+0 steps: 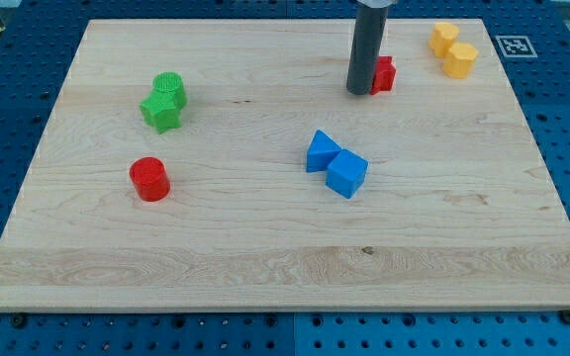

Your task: Move the red star closer to the yellow heart

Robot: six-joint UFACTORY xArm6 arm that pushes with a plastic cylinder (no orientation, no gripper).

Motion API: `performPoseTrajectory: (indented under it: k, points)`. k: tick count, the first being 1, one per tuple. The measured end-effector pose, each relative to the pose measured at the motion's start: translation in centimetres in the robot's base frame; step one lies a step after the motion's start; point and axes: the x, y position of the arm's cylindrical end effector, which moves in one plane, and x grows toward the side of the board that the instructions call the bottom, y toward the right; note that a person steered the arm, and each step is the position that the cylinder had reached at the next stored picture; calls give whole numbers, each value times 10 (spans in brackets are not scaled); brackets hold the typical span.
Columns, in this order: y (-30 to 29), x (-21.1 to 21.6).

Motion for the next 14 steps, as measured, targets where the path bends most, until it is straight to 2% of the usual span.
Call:
performPoseTrajectory:
  k: [2, 3, 6, 10, 14]
  points:
    - [7, 7]
    - [23, -1]
    - [24, -23]
    - [37, -27]
    - [46, -69]
